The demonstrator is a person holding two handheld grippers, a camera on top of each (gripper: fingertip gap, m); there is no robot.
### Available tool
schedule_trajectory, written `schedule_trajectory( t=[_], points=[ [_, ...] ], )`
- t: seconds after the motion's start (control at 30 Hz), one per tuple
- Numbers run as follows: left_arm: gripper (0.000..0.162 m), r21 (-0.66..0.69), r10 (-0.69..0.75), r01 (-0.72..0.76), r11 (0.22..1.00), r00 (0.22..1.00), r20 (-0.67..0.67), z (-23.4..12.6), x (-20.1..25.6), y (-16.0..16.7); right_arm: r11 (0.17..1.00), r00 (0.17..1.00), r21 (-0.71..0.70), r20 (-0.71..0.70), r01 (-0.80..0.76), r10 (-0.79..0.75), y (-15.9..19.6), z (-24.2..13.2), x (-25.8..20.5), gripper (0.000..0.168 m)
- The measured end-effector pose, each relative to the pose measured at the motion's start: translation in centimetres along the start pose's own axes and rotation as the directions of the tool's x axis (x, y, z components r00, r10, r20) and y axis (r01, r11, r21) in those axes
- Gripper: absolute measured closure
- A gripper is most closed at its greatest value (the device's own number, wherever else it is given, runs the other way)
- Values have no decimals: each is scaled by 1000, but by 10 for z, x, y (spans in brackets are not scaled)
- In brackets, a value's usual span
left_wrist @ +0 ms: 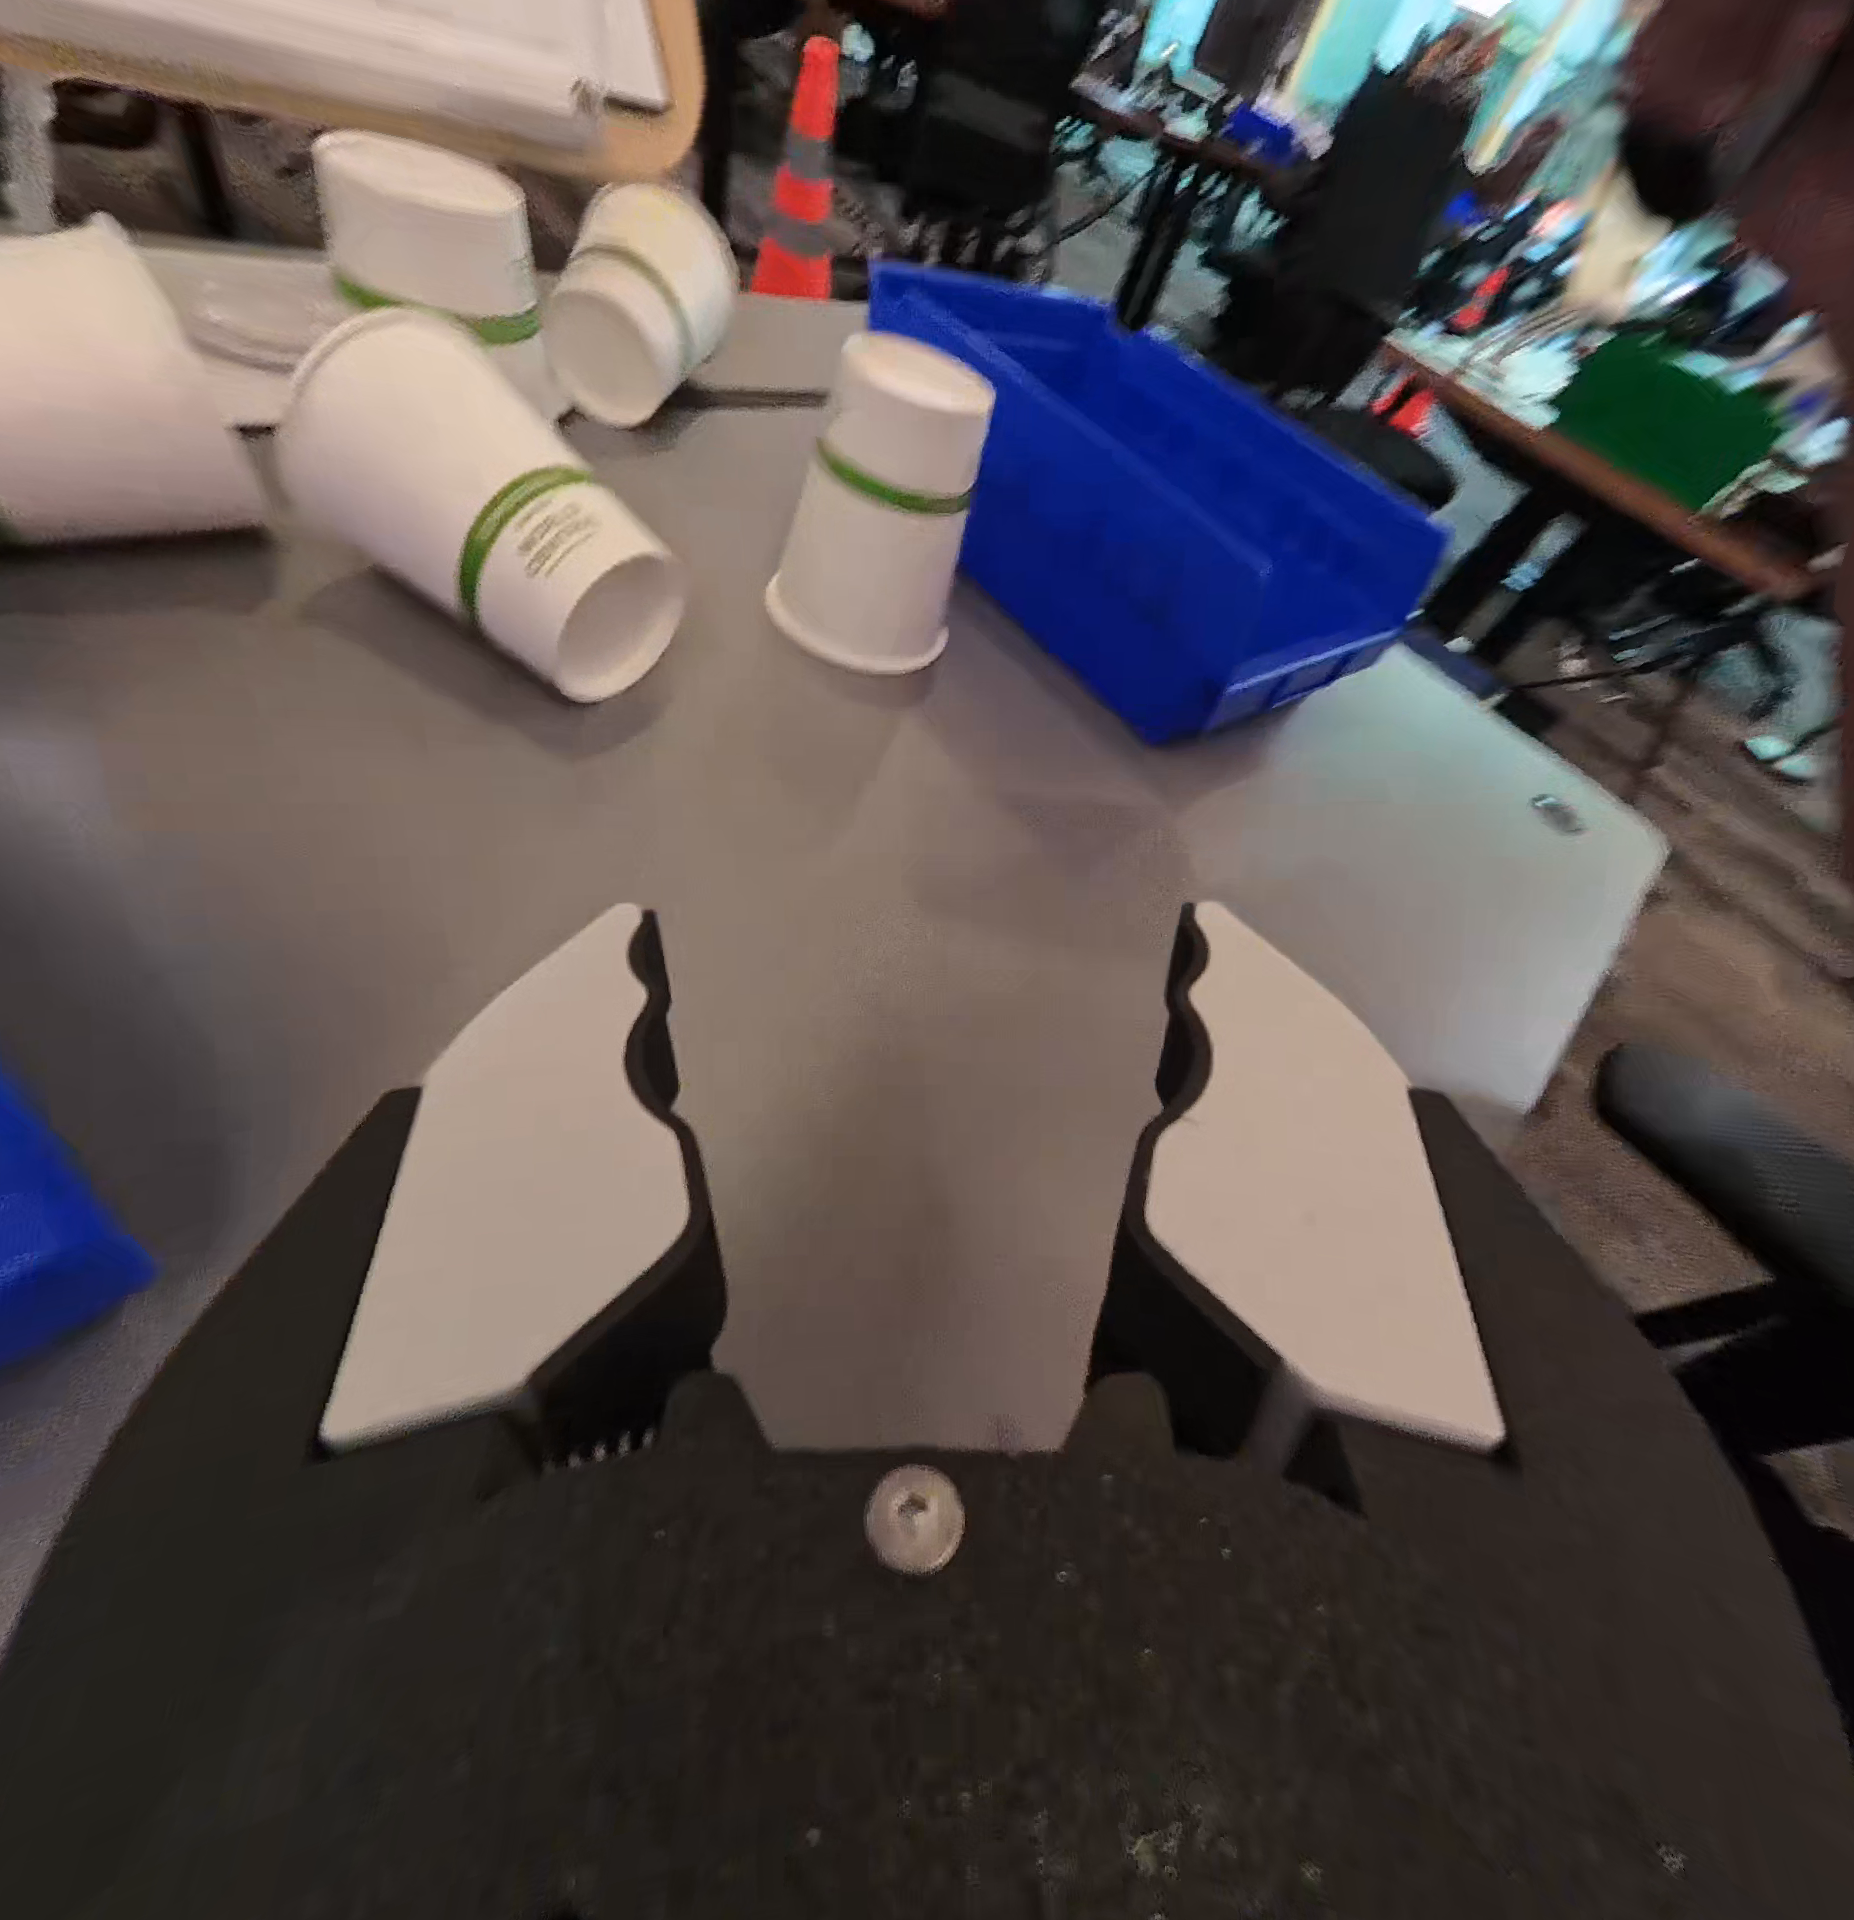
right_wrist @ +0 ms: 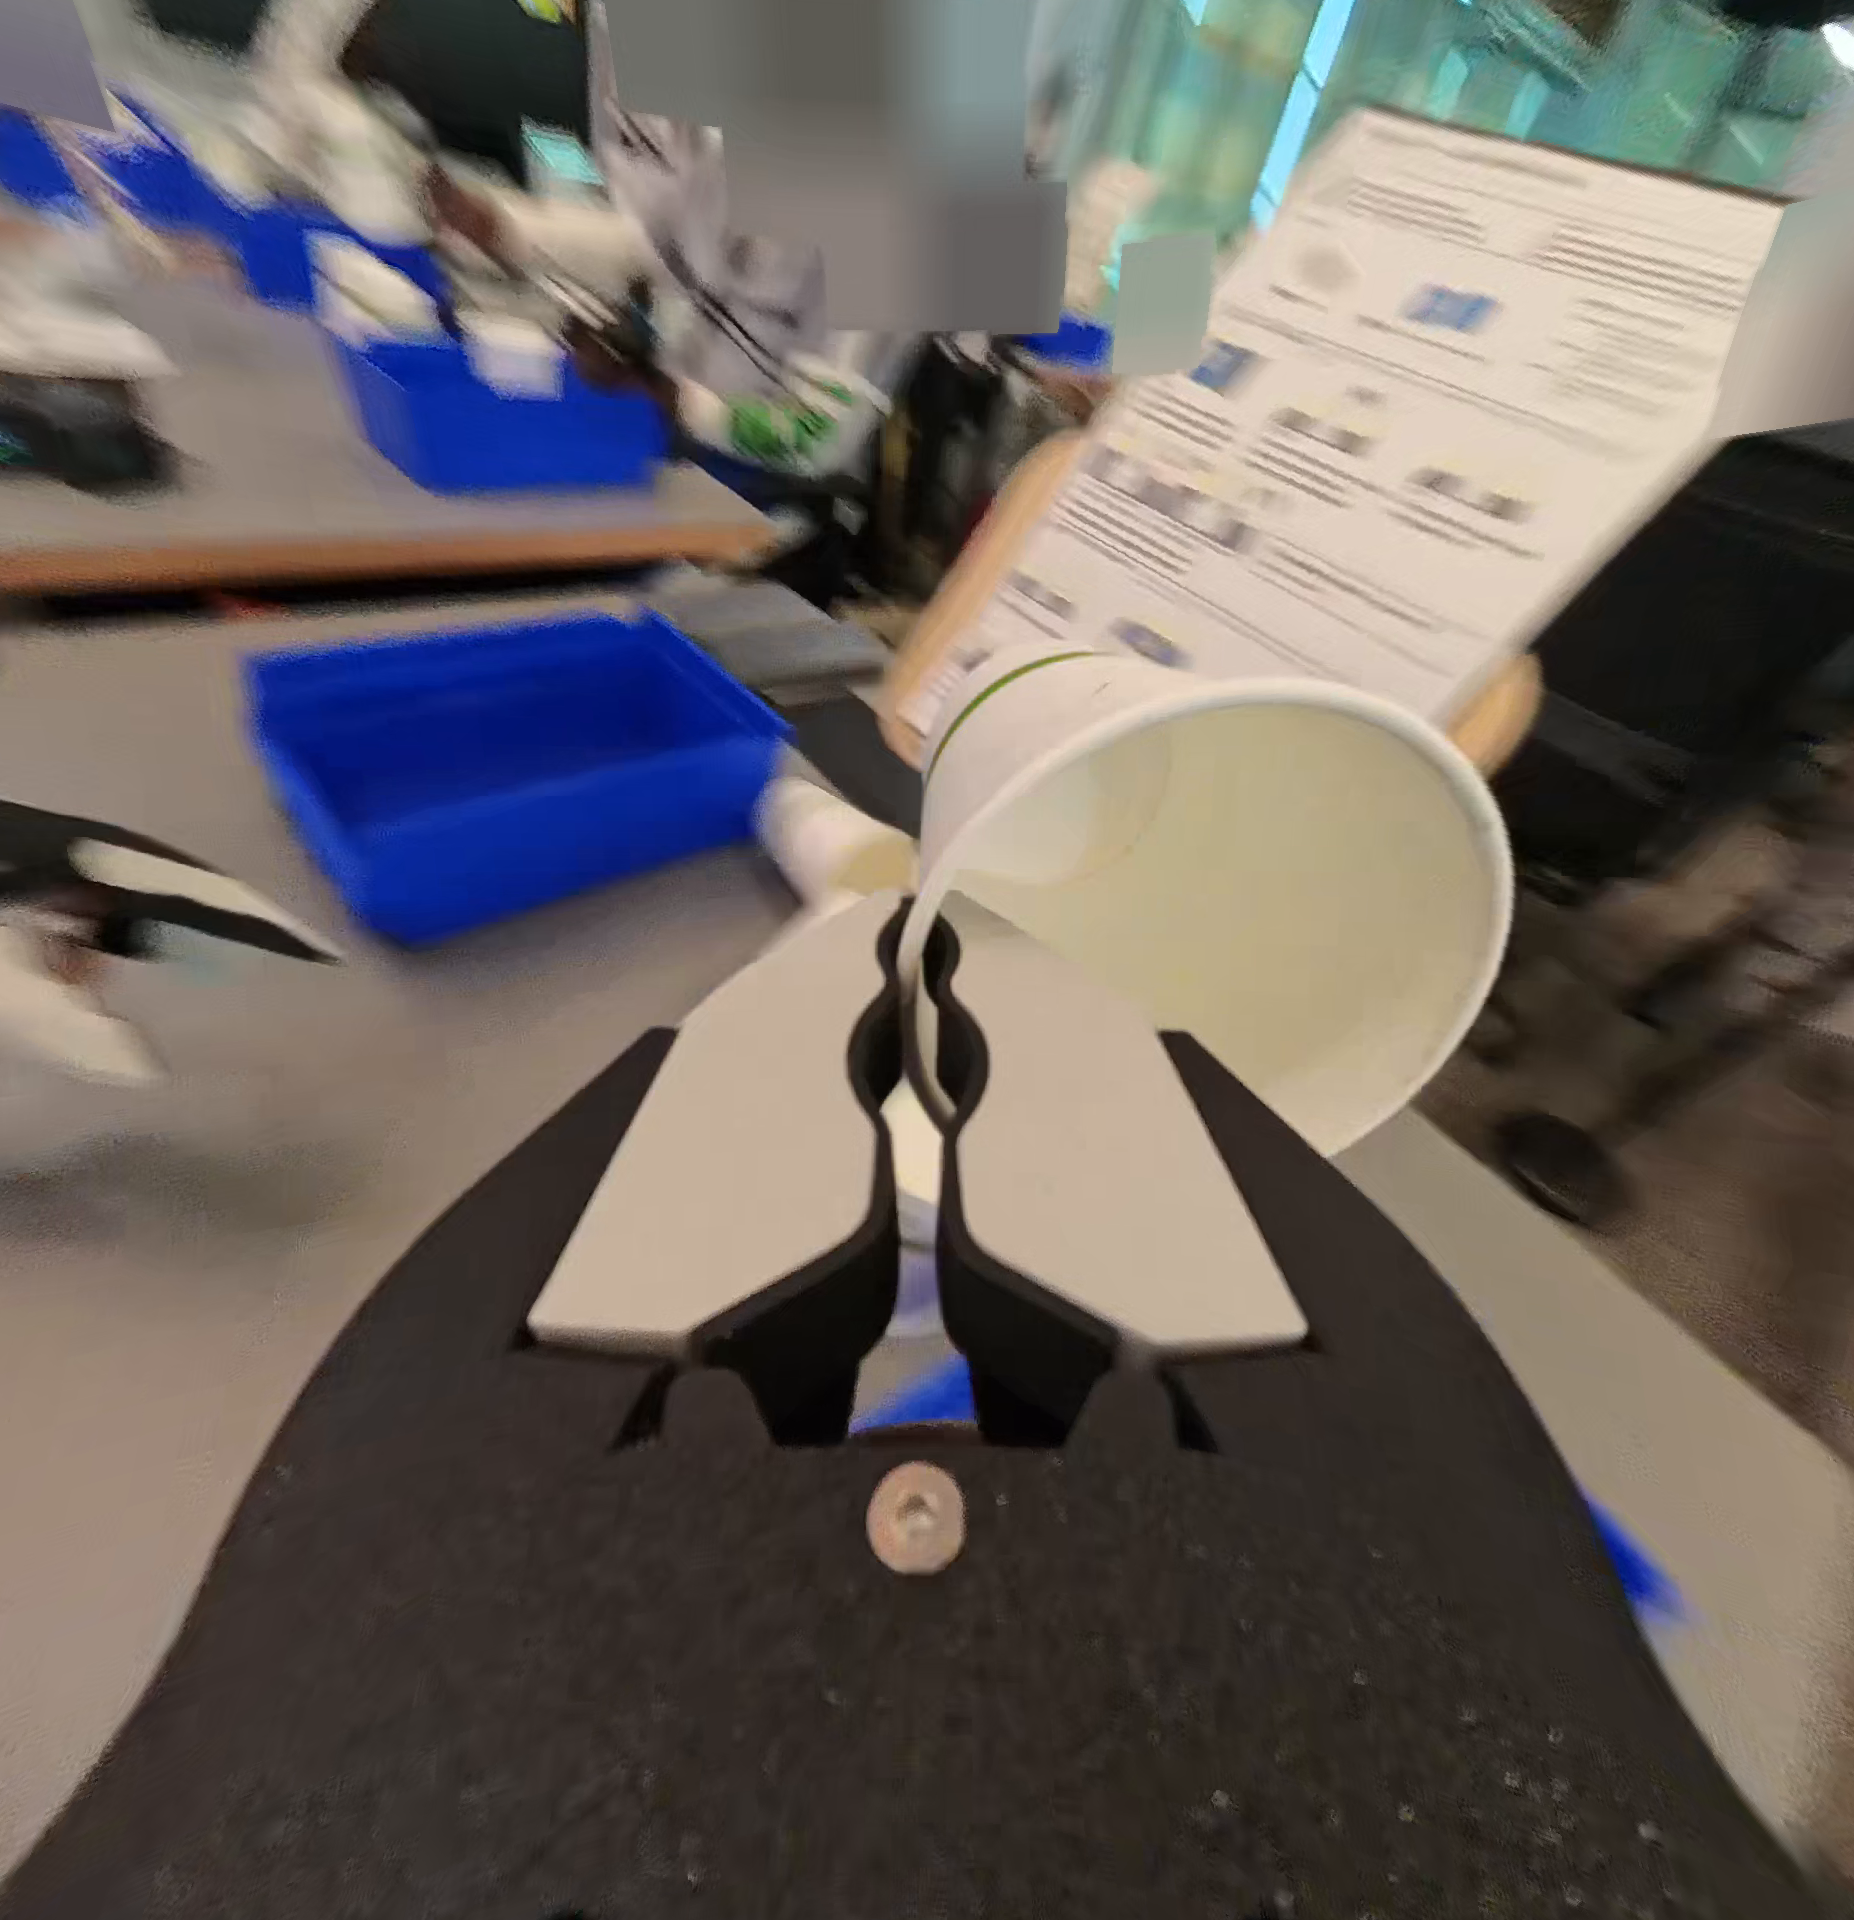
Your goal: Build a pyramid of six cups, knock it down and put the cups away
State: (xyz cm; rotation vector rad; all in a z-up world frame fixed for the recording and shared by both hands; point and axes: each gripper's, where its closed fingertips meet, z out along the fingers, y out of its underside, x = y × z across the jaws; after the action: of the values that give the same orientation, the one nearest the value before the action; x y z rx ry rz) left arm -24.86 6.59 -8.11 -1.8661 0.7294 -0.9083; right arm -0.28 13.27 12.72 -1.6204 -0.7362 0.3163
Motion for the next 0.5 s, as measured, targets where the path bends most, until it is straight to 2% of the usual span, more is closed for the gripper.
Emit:
schedule_trajectory(
  t=[0.07,0.17,0.23,0.33,0.5],
  points=[
    [72,4,43,-43,999,996,75,-7,-6,9,987,988,-145,-126,74,-93,-1,-15,48,168],
    [73,-13,96,-95,995,989,111,-6,-9,13,912,959,-398,-209,93,-190,14,-25,106,168],
    [73,-27,103,-101,995,990,99,-2,-8,15,831,960,-553,-192,66,-204,35,-26,129,168],
    [74,-76,110,-104,992,991,73,3,-4,26,684,979,-727,-87,65,-186,80,-16,137,168],
    [75,-124,141,-134,983,989,49,8,2,37,429,994,-898,56,93,-98,173,0,129,168]
  ],
)
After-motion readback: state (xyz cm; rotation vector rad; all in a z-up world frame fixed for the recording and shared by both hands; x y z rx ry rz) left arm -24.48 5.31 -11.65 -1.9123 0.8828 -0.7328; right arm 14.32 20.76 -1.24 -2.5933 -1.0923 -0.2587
